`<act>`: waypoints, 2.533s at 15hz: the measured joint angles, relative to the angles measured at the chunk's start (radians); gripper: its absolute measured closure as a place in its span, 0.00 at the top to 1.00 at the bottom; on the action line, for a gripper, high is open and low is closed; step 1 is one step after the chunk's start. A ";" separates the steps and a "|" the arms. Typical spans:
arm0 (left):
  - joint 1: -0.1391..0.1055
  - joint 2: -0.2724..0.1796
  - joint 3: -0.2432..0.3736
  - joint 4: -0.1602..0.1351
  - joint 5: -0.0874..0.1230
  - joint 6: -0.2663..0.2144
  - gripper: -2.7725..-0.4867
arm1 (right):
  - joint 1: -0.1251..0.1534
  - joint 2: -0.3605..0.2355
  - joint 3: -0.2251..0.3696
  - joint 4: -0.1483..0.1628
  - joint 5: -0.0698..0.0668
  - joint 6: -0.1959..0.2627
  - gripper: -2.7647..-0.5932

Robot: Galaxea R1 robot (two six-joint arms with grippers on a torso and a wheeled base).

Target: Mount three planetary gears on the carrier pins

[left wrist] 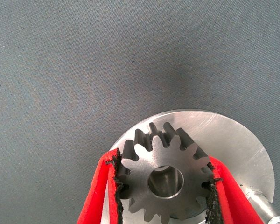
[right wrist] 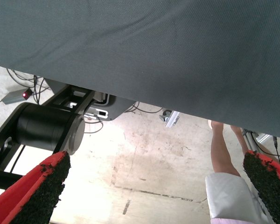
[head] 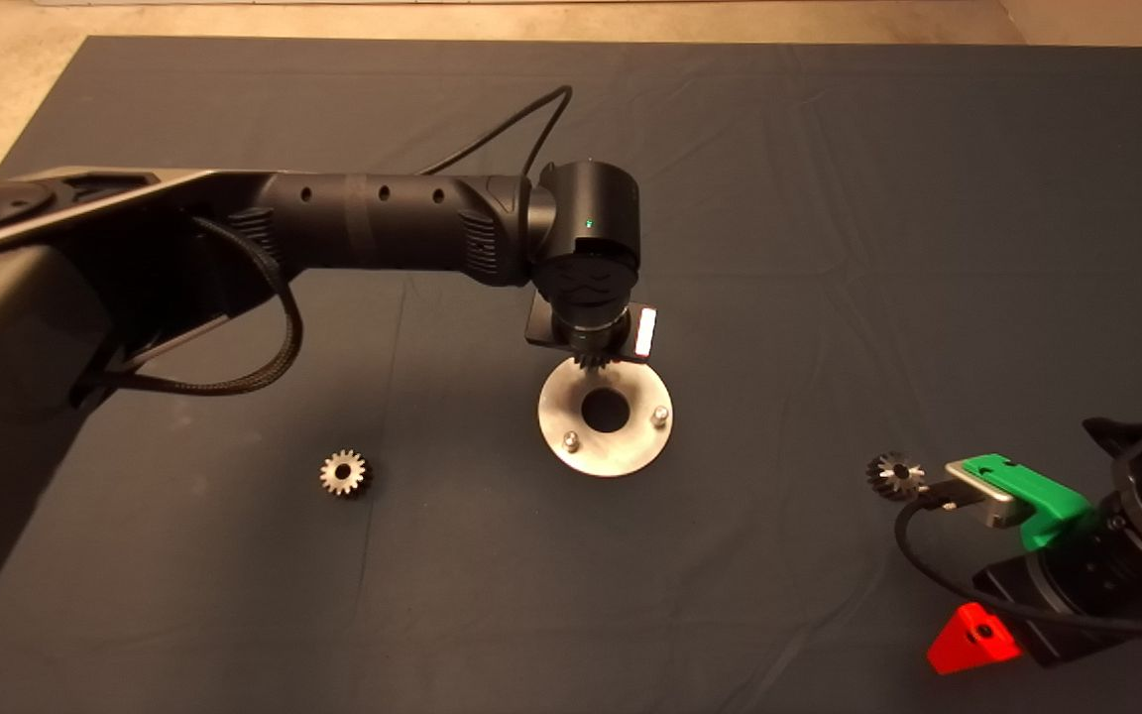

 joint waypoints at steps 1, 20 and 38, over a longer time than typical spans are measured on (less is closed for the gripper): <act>0.000 0.000 -0.003 0.000 0.000 0.000 0.12 | 0.000 0.000 0.000 0.000 0.000 0.000 1.00; 0.000 0.000 0.002 0.000 -0.001 -0.014 0.22 | 0.000 0.000 0.000 0.000 0.000 0.000 1.00; -0.181 -0.322 0.333 -0.076 0.033 -0.172 0.56 | 0.001 0.003 0.000 0.000 0.000 -0.001 1.00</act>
